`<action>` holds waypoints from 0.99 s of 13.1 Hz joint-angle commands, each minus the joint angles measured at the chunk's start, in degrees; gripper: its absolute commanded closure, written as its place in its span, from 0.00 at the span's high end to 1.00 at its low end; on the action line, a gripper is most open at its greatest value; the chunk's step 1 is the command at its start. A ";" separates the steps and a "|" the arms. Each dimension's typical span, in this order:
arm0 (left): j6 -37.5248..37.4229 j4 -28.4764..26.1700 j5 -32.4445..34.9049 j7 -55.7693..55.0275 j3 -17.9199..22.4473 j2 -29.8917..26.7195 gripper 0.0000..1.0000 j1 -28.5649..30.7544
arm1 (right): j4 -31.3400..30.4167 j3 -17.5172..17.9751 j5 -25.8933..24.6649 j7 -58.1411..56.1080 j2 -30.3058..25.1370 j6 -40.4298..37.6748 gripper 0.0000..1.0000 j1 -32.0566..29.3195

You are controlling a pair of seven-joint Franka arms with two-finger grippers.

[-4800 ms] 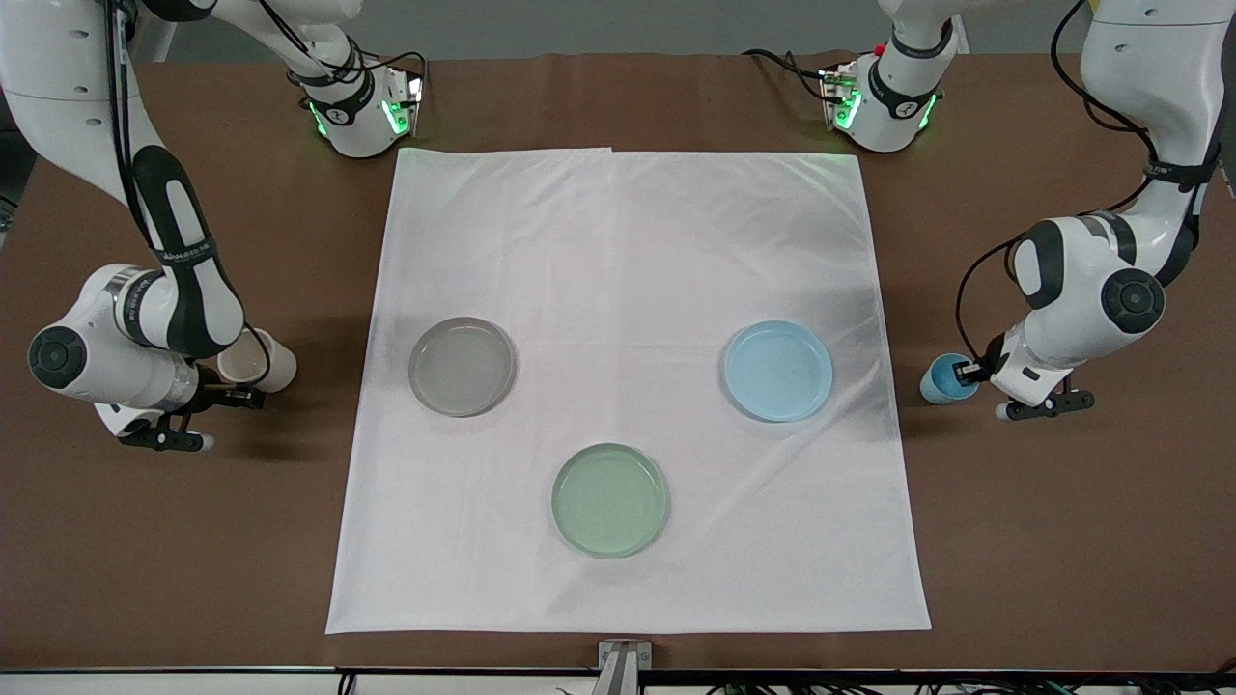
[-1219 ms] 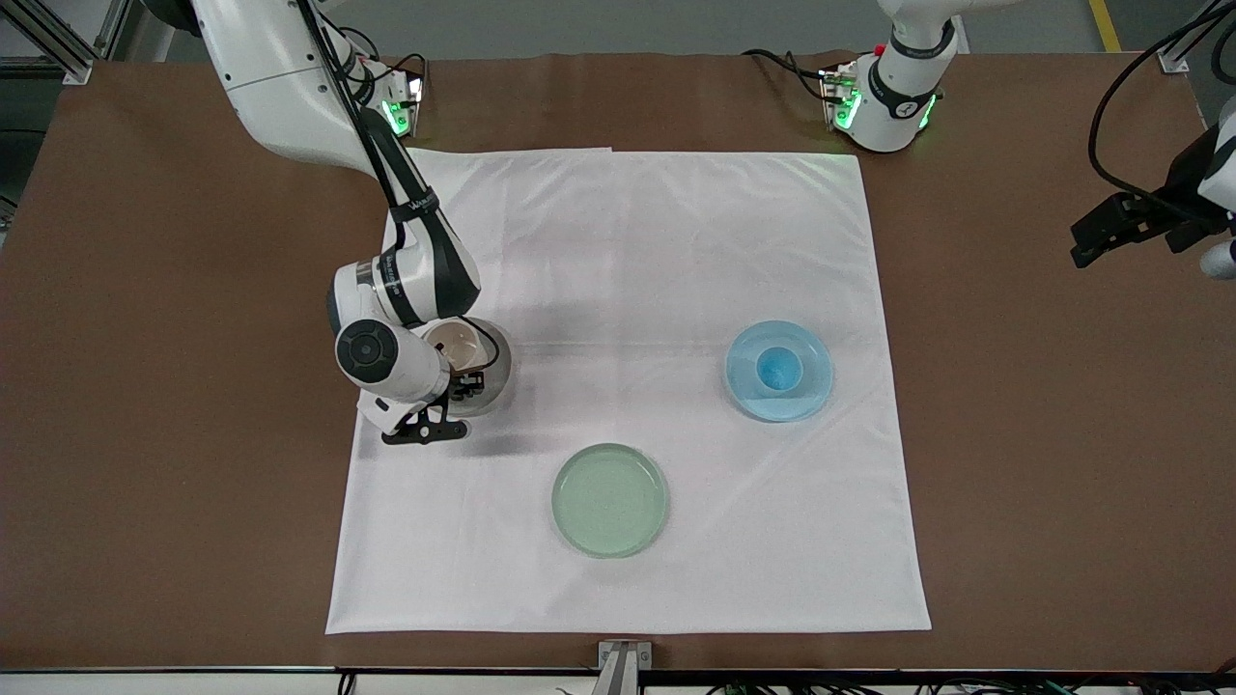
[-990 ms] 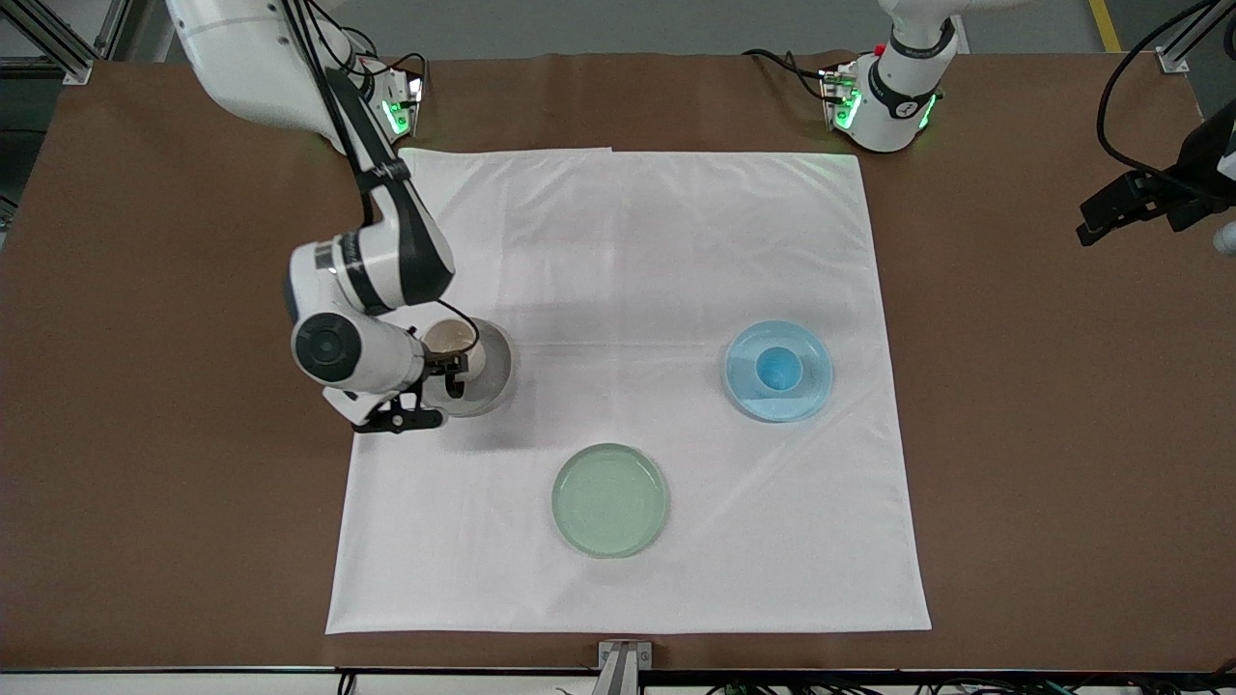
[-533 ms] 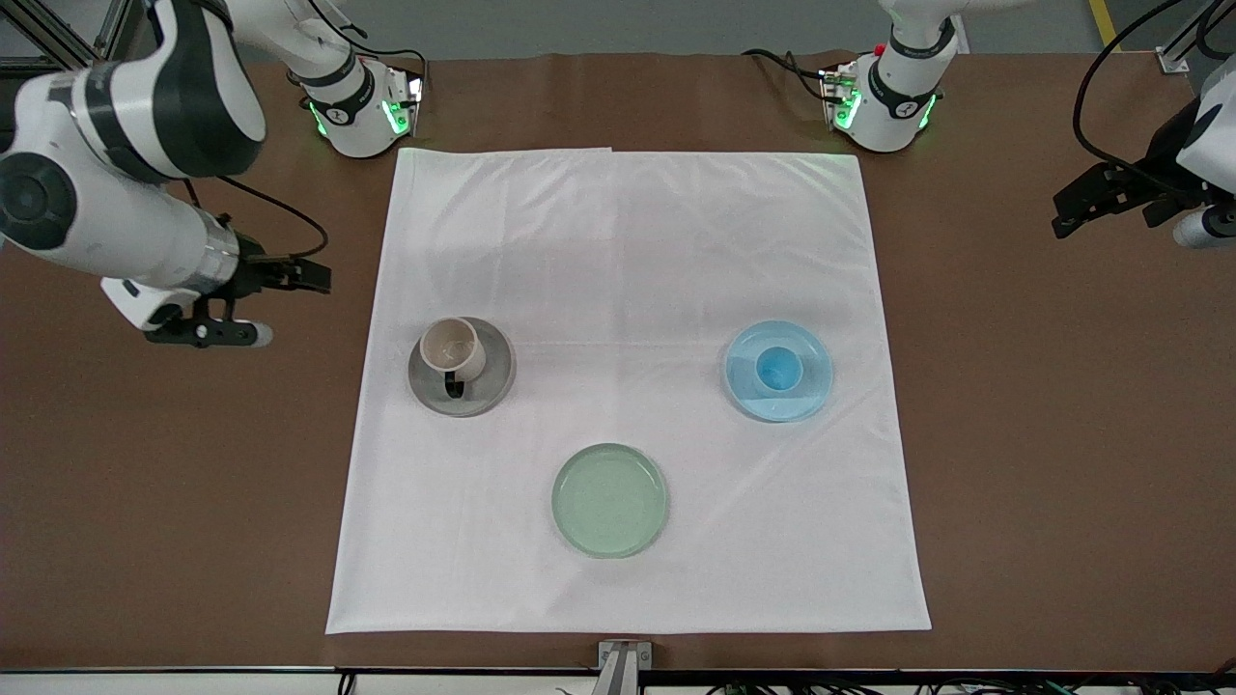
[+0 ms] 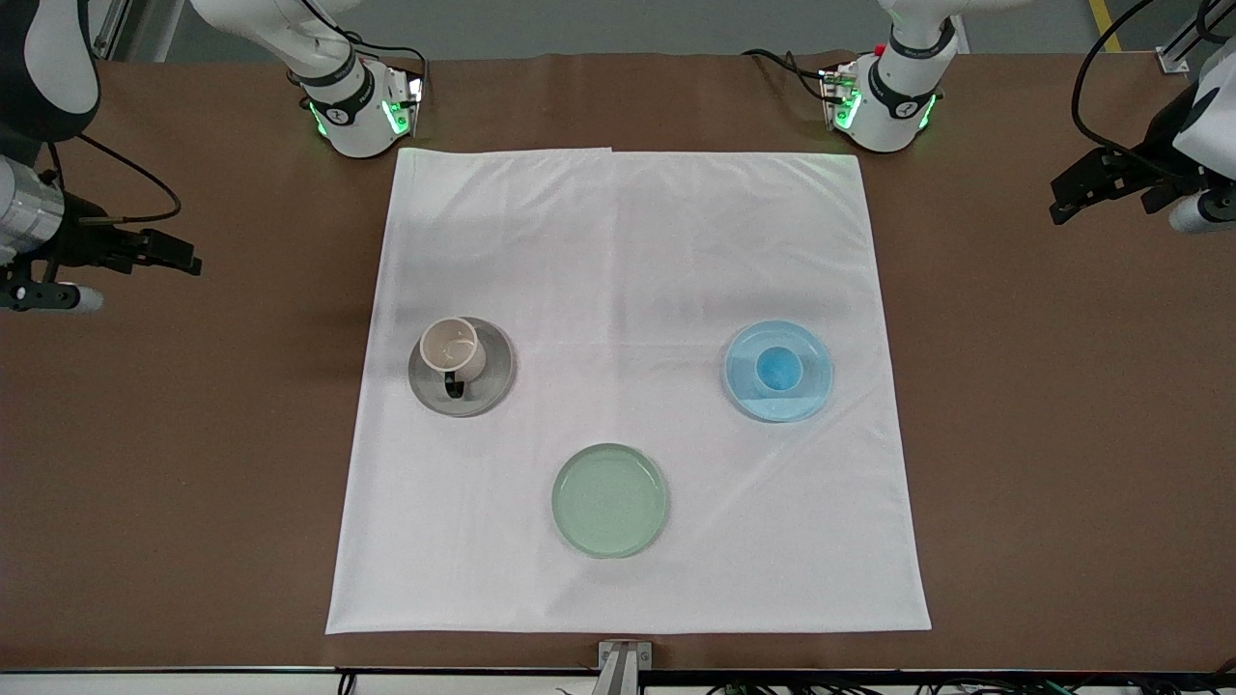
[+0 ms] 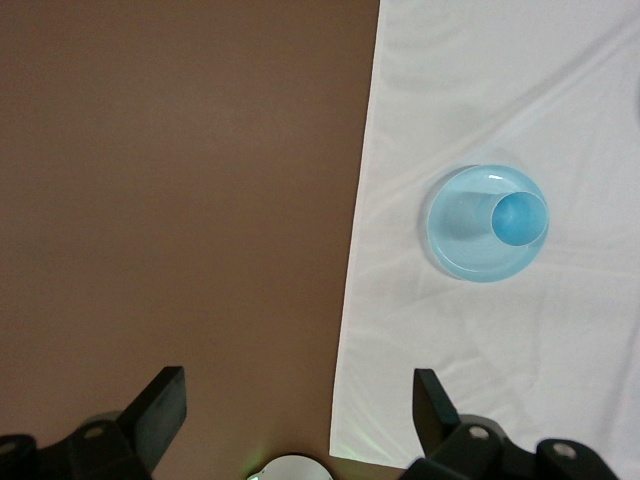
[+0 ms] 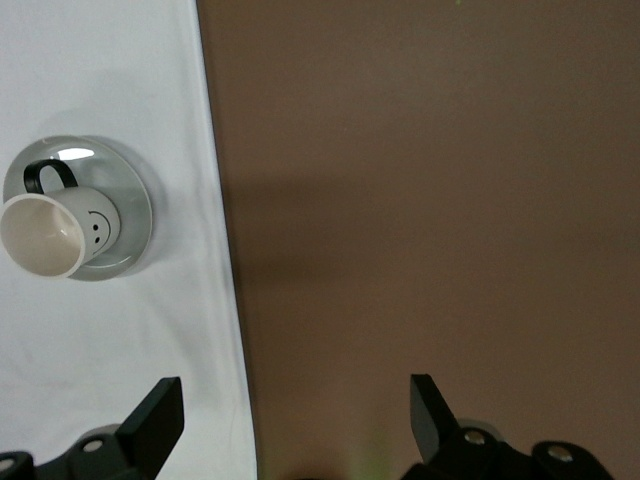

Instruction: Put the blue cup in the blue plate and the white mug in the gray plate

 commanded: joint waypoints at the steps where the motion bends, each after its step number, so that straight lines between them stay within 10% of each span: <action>1: -0.41 -1.22 -1.59 1.63 -0.32 -1.56 1.00 0.62 | 7.54 0.98 -1.57 0.07 0.76 -0.82 1.00 -0.10; 13: -0.40 -0.69 -1.68 2.87 0.03 -1.73 1.00 0.53 | 18.29 1.42 -0.43 0.69 2.35 -1.79 1.00 1.30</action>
